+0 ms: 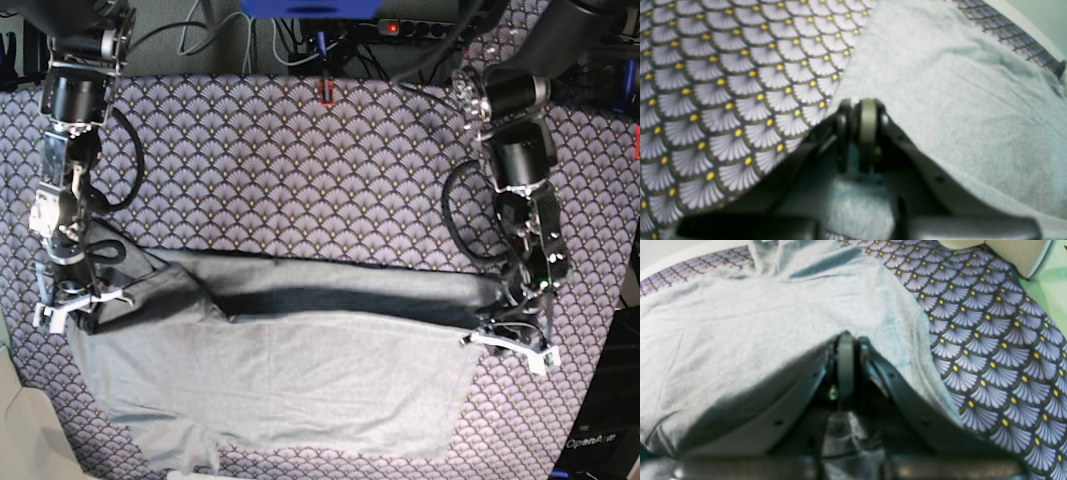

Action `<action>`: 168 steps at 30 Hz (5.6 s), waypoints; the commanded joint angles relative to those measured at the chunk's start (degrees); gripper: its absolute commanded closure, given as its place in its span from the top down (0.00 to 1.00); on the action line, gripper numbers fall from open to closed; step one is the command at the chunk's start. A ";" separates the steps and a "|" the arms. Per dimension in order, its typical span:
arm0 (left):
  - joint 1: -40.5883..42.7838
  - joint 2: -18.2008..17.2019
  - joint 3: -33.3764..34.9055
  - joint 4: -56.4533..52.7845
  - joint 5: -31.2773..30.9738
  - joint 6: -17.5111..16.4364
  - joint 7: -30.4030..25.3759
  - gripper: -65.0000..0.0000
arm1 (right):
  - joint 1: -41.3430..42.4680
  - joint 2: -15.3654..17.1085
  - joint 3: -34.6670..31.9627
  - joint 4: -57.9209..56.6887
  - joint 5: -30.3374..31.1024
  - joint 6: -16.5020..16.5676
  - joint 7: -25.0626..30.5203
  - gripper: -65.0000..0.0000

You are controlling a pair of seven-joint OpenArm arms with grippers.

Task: Fold the T-shirt properly
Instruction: 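Lower the held edge onto the shirt body and open both grippers, then move the right gripper inward to the folded edge near the sleeve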

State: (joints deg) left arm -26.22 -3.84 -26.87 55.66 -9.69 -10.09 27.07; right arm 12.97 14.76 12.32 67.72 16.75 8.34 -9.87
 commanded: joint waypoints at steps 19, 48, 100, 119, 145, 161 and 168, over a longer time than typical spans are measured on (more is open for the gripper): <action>-3.28 -0.69 0.10 -0.85 -0.37 -0.15 -3.55 0.08 | 1.75 -1.18 -0.14 0.98 -5.02 0.23 2.09 0.00; 2.79 -0.52 0.02 -0.14 -0.81 -0.51 -3.64 0.97 | 7.91 -0.57 -1.46 -7.55 -5.10 0.23 2.09 0.00; 5.78 -1.66 9.42 7.59 -0.28 -0.15 -3.20 0.00 | -7.21 -3.56 -19.04 6.08 -15.83 0.15 1.47 0.04; 7.18 -2.01 9.33 1.79 -0.28 -0.15 -3.55 0.00 | -5.54 -5.49 -23.35 3.09 -16.45 0.23 1.56 0.04; 4.72 -1.92 9.07 -2.96 -0.37 -0.15 -3.73 0.00 | -1.50 -5.23 -23.44 0.36 -16.45 0.23 1.82 0.04; 4.02 -1.83 9.07 -2.96 -0.46 -0.15 -3.82 0.00 | 2.46 -6.02 -23.35 -7.90 -16.45 0.32 4.99 0.04; 3.93 -1.75 9.07 -3.83 -0.37 -0.15 -9.88 0.00 | 6.50 -6.19 -23.44 -13.26 -16.45 0.32 5.17 0.04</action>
State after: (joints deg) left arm -20.78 -5.39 -17.78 51.24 -9.76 -10.09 18.20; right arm 18.09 8.40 -11.31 53.49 0.23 8.80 -6.13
